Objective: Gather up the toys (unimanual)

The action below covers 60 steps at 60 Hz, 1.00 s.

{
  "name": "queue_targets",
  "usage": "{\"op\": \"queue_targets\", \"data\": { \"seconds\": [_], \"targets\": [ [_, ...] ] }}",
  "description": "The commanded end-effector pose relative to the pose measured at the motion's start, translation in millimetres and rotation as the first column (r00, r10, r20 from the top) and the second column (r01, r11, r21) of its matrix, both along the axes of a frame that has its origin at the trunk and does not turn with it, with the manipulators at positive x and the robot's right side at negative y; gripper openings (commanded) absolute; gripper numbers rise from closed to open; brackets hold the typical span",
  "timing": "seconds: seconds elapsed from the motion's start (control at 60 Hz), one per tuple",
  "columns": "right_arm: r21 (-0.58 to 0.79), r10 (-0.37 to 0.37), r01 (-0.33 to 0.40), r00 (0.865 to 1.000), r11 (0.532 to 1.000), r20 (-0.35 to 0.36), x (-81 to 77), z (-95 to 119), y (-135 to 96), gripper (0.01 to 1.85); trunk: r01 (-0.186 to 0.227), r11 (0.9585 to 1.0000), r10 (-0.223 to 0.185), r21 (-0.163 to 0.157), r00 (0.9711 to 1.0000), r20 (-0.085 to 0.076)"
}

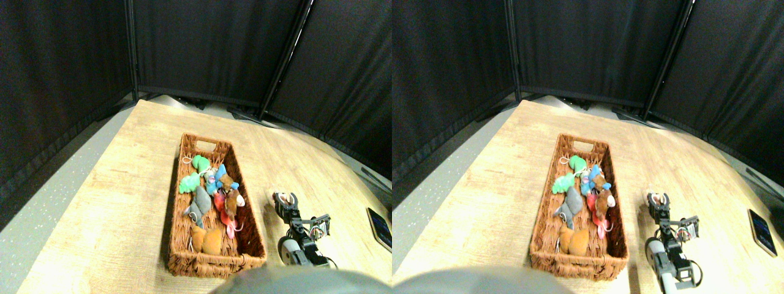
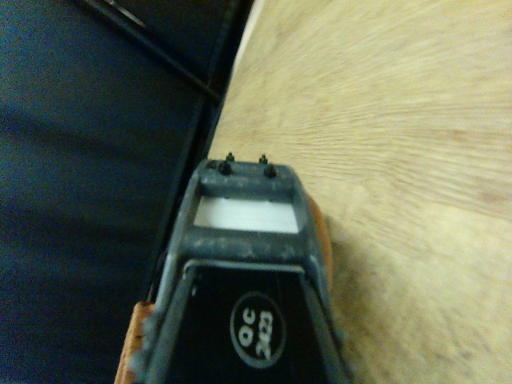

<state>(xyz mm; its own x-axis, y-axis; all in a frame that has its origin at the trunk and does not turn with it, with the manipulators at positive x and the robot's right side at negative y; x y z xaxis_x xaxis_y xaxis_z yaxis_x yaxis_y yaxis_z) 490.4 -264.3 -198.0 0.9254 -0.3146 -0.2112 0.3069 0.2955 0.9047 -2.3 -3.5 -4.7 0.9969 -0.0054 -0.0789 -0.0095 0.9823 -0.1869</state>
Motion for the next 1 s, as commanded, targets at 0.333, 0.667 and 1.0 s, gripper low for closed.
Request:
{"op": "queue_targets", "data": {
  "seconds": [0.333,0.667,1.0],
  "targets": [
    [-0.177,0.273,-0.263,0.961,0.948,0.035,33.6,73,68,0.25,-0.046,0.9957,0.049,-0.080,0.9982,0.035],
    [-0.157,0.379,-0.368,0.924,0.916,0.045,36.8,91,105,0.21,-0.099,0.9862,0.106,-0.133,0.9933,0.046],
    [-0.121,0.488,-0.482,0.873,0.867,0.018,34.5,97,149,0.24,-0.147,0.9680,0.161,-0.204,0.9854,0.055]
  ]
}}
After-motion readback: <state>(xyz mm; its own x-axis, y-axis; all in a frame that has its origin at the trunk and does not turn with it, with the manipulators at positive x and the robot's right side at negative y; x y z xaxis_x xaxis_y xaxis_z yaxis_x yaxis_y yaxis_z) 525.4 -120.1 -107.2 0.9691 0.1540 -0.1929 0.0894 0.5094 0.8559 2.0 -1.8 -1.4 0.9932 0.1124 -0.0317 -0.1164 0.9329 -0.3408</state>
